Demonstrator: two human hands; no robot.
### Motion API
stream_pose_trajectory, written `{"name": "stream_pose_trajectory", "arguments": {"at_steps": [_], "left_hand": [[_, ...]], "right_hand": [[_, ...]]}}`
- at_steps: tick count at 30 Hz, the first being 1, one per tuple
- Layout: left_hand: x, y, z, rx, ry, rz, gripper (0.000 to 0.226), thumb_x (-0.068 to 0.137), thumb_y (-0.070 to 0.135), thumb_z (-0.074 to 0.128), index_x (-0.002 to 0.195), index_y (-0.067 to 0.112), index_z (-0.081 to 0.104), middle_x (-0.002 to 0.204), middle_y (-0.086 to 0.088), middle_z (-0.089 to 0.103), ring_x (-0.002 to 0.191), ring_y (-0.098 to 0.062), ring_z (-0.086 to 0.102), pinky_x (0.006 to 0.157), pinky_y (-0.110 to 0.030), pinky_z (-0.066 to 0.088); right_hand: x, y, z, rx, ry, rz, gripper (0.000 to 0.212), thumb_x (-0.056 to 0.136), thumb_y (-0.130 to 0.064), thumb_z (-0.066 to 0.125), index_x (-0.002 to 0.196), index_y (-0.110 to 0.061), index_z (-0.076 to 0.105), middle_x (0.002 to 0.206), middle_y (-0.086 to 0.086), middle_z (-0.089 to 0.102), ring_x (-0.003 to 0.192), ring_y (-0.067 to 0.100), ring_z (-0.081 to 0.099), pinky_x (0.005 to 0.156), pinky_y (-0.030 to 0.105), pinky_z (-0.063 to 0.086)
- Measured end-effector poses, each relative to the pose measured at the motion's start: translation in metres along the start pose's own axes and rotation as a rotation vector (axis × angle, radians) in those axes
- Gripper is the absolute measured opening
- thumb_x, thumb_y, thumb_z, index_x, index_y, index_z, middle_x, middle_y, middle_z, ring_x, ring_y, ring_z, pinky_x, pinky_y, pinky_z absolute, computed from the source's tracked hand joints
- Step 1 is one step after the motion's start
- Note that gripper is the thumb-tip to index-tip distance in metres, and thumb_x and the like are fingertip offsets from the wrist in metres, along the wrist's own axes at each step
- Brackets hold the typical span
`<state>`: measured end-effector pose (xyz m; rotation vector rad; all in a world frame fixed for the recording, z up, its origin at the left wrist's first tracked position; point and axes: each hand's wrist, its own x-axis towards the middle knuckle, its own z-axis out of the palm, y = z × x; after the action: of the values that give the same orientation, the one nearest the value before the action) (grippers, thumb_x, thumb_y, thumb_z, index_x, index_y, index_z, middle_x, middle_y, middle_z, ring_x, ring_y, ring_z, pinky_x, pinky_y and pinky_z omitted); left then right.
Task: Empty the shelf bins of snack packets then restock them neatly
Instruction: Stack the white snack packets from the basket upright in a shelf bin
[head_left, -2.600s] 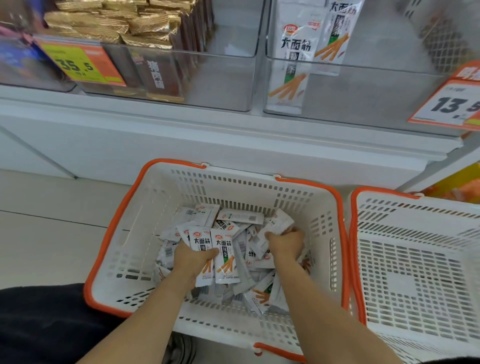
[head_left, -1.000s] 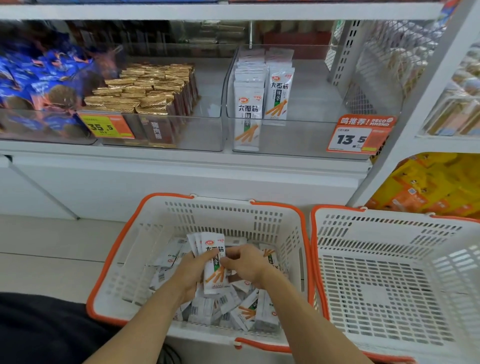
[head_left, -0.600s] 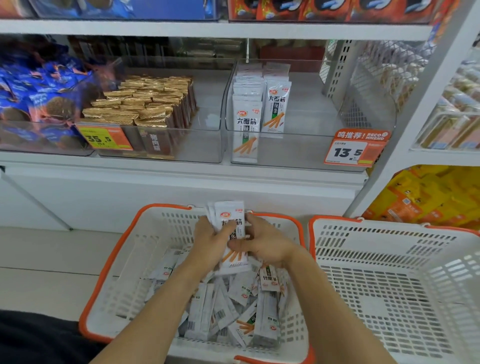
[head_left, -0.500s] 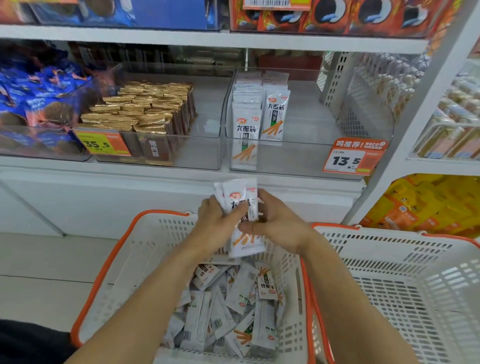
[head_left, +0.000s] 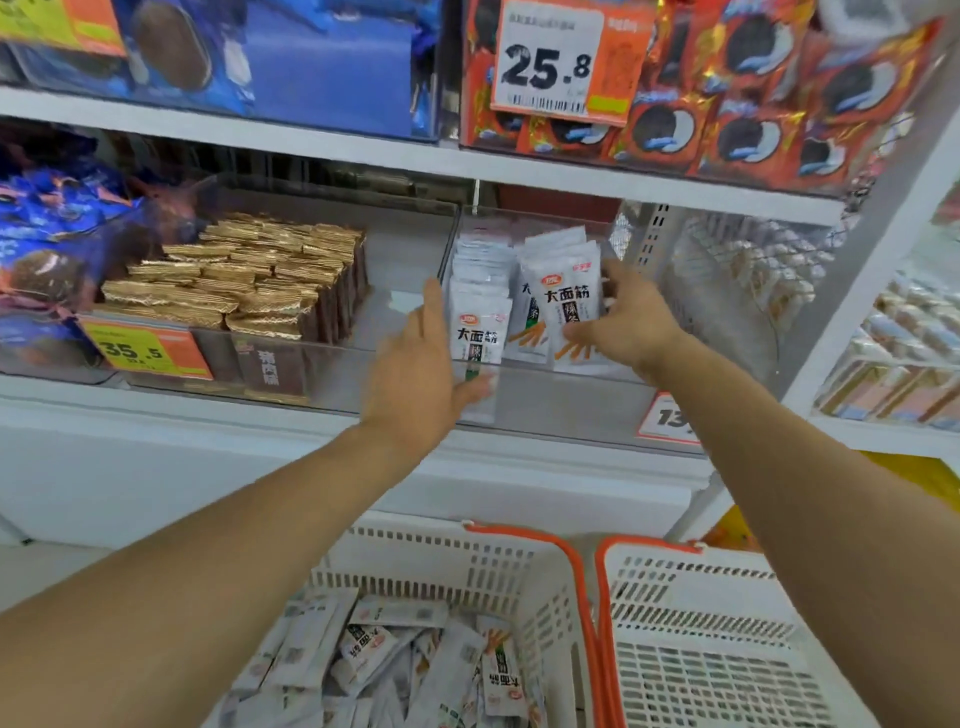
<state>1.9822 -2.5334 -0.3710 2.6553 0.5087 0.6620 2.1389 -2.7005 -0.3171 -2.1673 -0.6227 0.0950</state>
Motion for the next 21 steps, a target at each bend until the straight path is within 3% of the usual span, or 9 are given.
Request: {"name": "stream_pose_trajectory", "arguments": {"at_steps": [2, 4, 5, 7, 9, 14, 16, 21], "left_hand": [[-0.003, -0.001, 0.005, 0.039, 0.058, 0.012, 0.117, 0.083, 0.06, 0.069, 0.159, 0.012, -0.007, 0.149, -0.015, 0.044, 0.124, -0.034, 0.051, 0.1, -0.038, 0.04], [-0.001, -0.006, 0.008, 0.039, 0.074, 0.027, 0.116, 0.084, 0.062, 0.066, 0.159, 0.011, -0.007, 0.149, -0.013, 0.044, 0.128, -0.029, 0.049, 0.104, -0.036, 0.035], [0.0, -0.008, 0.008, 0.041, 0.085, 0.039, 0.116, 0.083, 0.063, 0.065, 0.159, 0.011, -0.006, 0.148, -0.012, 0.045, 0.127, -0.027, 0.049, 0.104, -0.035, 0.035], [-0.001, -0.011, 0.01, 0.042, 0.126, 0.067, 0.115, 0.082, 0.064, 0.066, 0.159, 0.011, -0.002, 0.145, -0.01, 0.048, 0.124, -0.026, 0.052, 0.102, -0.035, 0.037], [-0.002, -0.012, 0.013, 0.047, 0.169, 0.091, 0.114, 0.082, 0.063, 0.068, 0.159, 0.009, 0.003, 0.143, -0.011, 0.05, 0.122, -0.026, 0.053, 0.099, -0.036, 0.039], [-0.001, -0.016, 0.018, 0.07, 0.21, 0.109, 0.113, 0.08, 0.059, 0.074, 0.158, 0.006, 0.012, 0.133, -0.012, 0.057, 0.113, -0.028, 0.058, 0.093, -0.038, 0.042], [-0.001, -0.016, 0.018, 0.063, 0.195, 0.097, 0.113, 0.08, 0.059, 0.074, 0.159, 0.007, 0.011, 0.135, -0.012, 0.056, 0.116, -0.028, 0.056, 0.095, -0.038, 0.04], [-0.001, -0.014, 0.017, 0.062, 0.185, 0.071, 0.115, 0.08, 0.063, 0.072, 0.159, 0.008, 0.008, 0.139, -0.012, 0.053, 0.118, -0.027, 0.055, 0.098, -0.037, 0.038]], "right_hand": [[0.026, 0.012, 0.017, 0.049, 0.022, 0.064, 0.057, 0.061, -0.02, 0.091, 0.11, -0.031, 0.065, 0.103, -0.006, 0.071, 0.088, 0.016, 0.07, 0.074, 0.035, 0.062], [0.042, 0.015, 0.032, 0.037, -0.047, 0.135, 0.042, 0.082, -0.007, 0.08, 0.12, -0.007, 0.062, 0.112, 0.006, 0.068, 0.088, 0.019, 0.066, 0.072, 0.025, 0.058], [0.05, 0.019, 0.039, -0.03, -0.095, 0.178, 0.039, 0.089, -0.012, 0.075, 0.123, -0.001, 0.059, 0.121, 0.012, 0.066, 0.099, 0.024, 0.065, 0.082, 0.03, 0.057], [0.059, 0.023, 0.049, -0.233, -0.19, 0.227, 0.052, 0.092, -0.035, 0.071, 0.127, 0.001, 0.057, 0.128, 0.016, 0.062, 0.115, 0.032, 0.06, 0.1, 0.043, 0.051], [0.064, 0.028, 0.052, -0.294, -0.247, 0.249, 0.053, 0.089, -0.041, 0.074, 0.121, -0.001, 0.061, 0.117, 0.017, 0.068, 0.106, 0.033, 0.066, 0.096, 0.046, 0.055], [0.064, 0.032, 0.058, -0.238, -0.28, 0.19, 0.059, 0.07, -0.027, 0.091, 0.116, -0.004, 0.061, 0.111, 0.009, 0.07, 0.103, 0.028, 0.068, 0.095, 0.047, 0.056], [0.06, 0.027, 0.059, -0.314, -0.269, 0.18, 0.069, 0.066, -0.027, 0.094, 0.121, -0.008, 0.057, 0.115, 0.005, 0.068, 0.104, 0.025, 0.066, 0.095, 0.042, 0.056], [0.056, 0.013, 0.055, -0.384, -0.022, 0.107, 0.067, 0.07, -0.026, 0.091, 0.121, -0.007, 0.051, 0.108, 0.006, 0.064, 0.094, 0.022, 0.063, 0.078, 0.03, 0.052]]}}
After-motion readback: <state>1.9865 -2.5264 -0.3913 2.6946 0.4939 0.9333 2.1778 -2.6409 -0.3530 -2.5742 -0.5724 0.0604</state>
